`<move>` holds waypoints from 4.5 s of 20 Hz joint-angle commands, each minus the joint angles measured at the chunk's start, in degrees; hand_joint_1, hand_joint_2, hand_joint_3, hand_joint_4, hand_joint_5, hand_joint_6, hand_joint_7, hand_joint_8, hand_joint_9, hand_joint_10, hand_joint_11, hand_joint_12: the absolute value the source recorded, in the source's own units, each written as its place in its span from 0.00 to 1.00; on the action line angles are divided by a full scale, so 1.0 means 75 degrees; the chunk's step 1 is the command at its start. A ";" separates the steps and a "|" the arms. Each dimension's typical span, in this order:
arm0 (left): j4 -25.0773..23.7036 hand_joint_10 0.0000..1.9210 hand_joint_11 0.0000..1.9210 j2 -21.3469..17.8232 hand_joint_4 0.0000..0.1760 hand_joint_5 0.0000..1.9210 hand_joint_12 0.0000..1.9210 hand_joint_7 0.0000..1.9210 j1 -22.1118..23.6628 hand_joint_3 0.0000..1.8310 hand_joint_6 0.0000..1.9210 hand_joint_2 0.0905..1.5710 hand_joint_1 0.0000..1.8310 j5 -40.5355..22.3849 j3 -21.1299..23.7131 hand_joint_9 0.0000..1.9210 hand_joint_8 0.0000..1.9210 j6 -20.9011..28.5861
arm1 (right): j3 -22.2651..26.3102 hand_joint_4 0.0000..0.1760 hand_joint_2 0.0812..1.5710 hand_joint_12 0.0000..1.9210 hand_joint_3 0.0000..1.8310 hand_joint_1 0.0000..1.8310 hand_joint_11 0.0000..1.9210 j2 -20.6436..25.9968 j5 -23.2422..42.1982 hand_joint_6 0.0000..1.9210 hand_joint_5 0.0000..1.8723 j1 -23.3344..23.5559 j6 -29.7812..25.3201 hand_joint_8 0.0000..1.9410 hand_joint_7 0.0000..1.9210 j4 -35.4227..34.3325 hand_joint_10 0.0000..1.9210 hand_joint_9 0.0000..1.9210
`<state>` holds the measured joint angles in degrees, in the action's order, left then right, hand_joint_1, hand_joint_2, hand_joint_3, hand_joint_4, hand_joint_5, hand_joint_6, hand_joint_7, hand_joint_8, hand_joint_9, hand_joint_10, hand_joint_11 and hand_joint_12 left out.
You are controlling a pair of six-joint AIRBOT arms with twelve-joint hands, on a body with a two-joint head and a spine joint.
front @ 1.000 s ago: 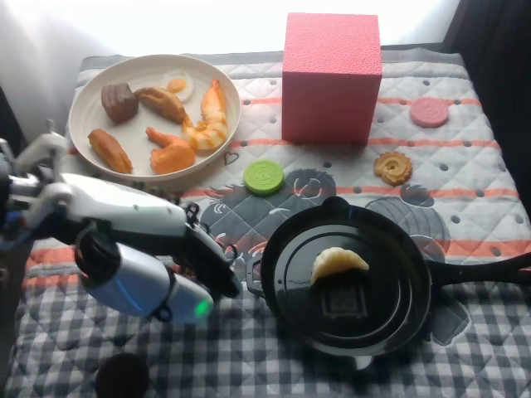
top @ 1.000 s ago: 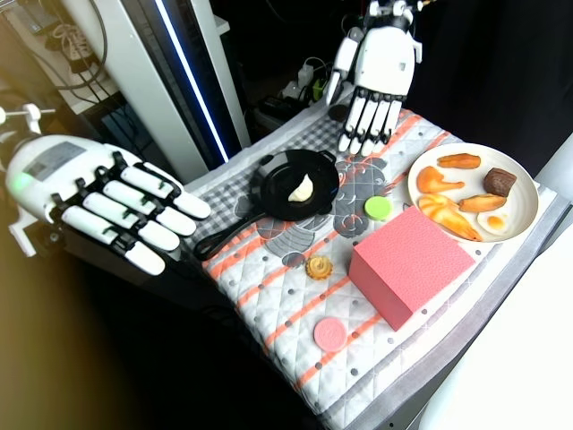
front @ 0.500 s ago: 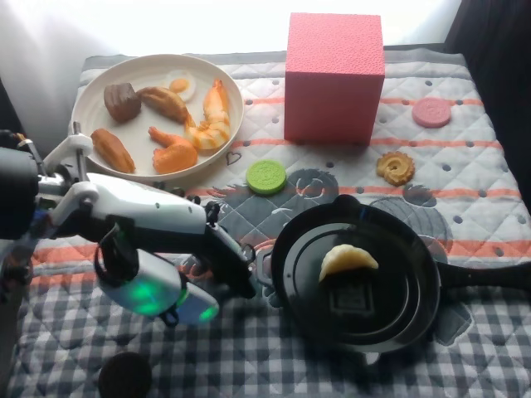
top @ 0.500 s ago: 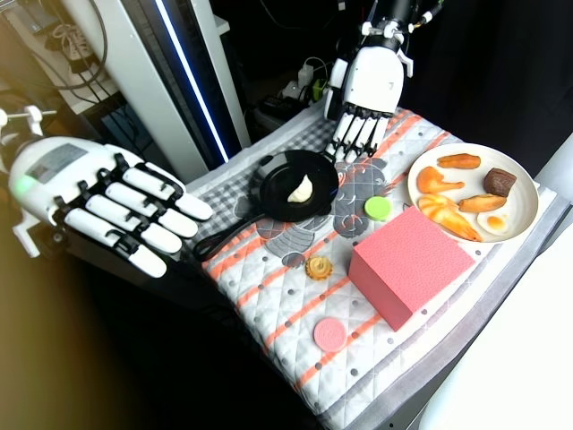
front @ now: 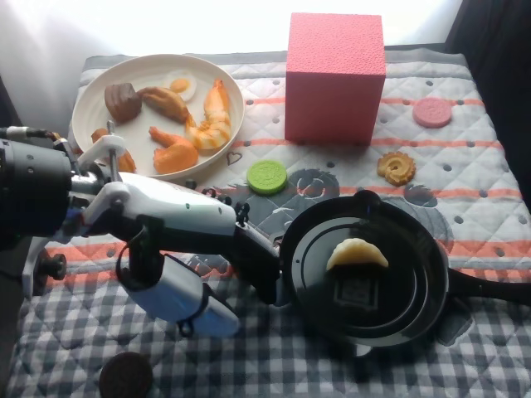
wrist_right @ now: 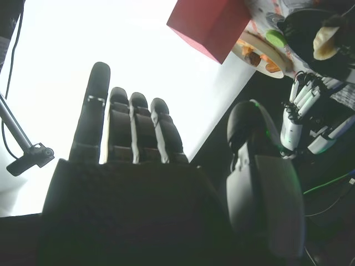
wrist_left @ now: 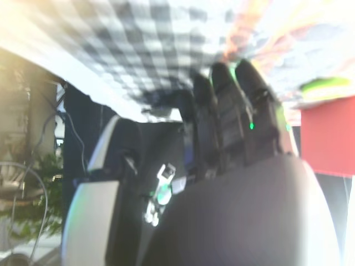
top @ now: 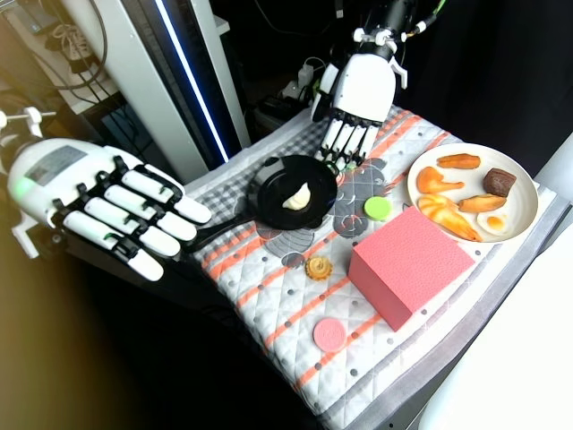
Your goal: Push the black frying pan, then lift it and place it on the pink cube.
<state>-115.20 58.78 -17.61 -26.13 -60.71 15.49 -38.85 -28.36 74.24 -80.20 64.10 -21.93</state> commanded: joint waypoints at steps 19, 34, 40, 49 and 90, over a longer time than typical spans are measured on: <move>0.1532 0.01 0.00 0.1090 0.00 0.06 0.16 0.21 0.0049 0.00 0.54 0.79 0.23 -0.0682 -0.0317 0.10 0.00 -0.1134 | -0.0070 0.04 0.79 0.39 0.00 0.17 0.00 0.0039 0.0919 0.00 0.00 0.0051 -0.0055 0.00 0.00 -0.0096 0.00 0.00; 0.2537 0.00 0.00 0.1835 0.31 0.05 0.00 0.08 -0.0081 0.00 0.31 0.76 0.50 -0.0604 -0.0762 0.01 0.00 -0.1933 | -0.0073 0.04 0.79 0.29 0.00 0.17 0.00 0.0068 0.0918 0.00 0.00 0.0017 -0.0104 0.00 0.00 -0.0097 0.00 0.00; 0.2567 0.06 0.00 0.1038 0.68 0.19 0.54 0.28 -0.0354 0.01 0.86 0.90 0.31 -0.0381 -0.0605 0.21 0.05 -0.1565 | 0.0120 0.06 0.78 0.36 0.00 0.19 0.00 0.0228 0.1056 0.00 0.00 -0.0394 -0.0308 0.00 0.00 -0.0236 0.00 0.01; 0.4295 0.16 0.00 -0.0053 0.00 0.16 0.52 0.22 -0.0210 0.00 0.44 0.85 0.41 -0.0308 -0.0117 0.11 0.04 -0.2771 | 0.0352 0.00 0.71 0.55 0.00 0.33 0.00 0.0071 0.1258 0.00 0.00 -0.1483 -0.1098 0.00 0.02 -0.0591 0.01 0.04; 0.7333 0.33 0.00 -0.0959 0.00 0.18 0.73 0.28 -0.0586 0.00 0.48 0.92 0.64 -0.0185 0.0231 0.15 0.01 -0.5370 | -0.1590 0.27 0.85 1.00 0.02 0.76 0.90 -0.2318 -0.1402 1.00 0.81 0.0210 -0.0679 1.00 0.86 -0.1199 1.00 0.89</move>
<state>-62.35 51.96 -22.39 -23.92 -59.20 -24.95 -50.46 -46.06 55.66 -79.55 58.83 -30.85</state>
